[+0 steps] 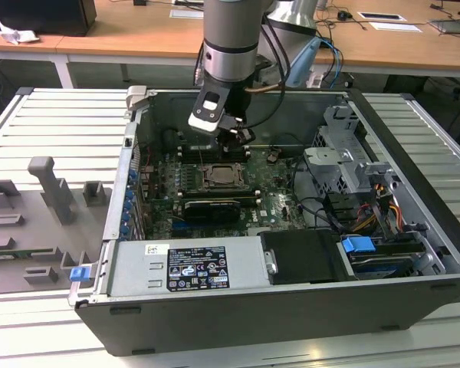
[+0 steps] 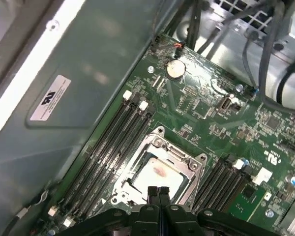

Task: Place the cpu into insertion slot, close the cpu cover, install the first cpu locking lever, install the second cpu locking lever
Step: 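Install the first cpu locking lever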

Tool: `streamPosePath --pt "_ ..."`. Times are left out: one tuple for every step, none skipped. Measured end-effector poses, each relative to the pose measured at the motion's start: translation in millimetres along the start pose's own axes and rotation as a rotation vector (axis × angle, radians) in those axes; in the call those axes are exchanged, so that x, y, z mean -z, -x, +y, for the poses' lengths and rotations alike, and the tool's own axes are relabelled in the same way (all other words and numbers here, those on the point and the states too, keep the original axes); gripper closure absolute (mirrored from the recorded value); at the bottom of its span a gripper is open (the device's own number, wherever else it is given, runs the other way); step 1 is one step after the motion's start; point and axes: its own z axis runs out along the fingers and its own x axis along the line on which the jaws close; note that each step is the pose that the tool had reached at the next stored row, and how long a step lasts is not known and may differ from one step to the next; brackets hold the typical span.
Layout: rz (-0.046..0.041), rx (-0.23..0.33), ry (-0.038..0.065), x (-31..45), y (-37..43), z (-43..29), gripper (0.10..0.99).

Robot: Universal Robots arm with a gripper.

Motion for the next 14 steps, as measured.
streamPosePath --pt "0.0006 0.012 0.000 0.0 0.2 0.3 0.980" --pt "0.0011 0.024 -0.001 0.0 0.4 0.7 0.980" --pt "0.0018 0.036 -0.002 0.0 0.6 1.0 0.980" --pt "0.0034 0.067 -0.003 0.0 0.8 1.3 0.980" --pt "0.0045 0.086 -0.004 0.0 0.8 1.3 0.980" --pt "0.0052 0.103 -0.005 0.3 0.8 1.4 0.980" --pt "0.0069 0.136 -0.006 1.0 0.8 1.4 0.980" --pt "0.0089 0.172 -0.008 1.6 0.7 1.4 0.980" --pt "0.0108 0.208 -0.009 1.9 0.7 1.5 0.980" --pt "0.0123 0.240 -0.011 2.0 0.7 1.4 0.980" --pt "0.0134 0.260 -0.012 2.1 0.7 1.4 0.980" --pt "0.0143 0.279 -0.013 2.2 0.7 1.4 0.980" --pt "0.0152 0.297 -0.014 2.1 0.7 1.4 0.980" --pt "0.0164 0.320 -0.015 2.1 0.7 1.4 0.980"
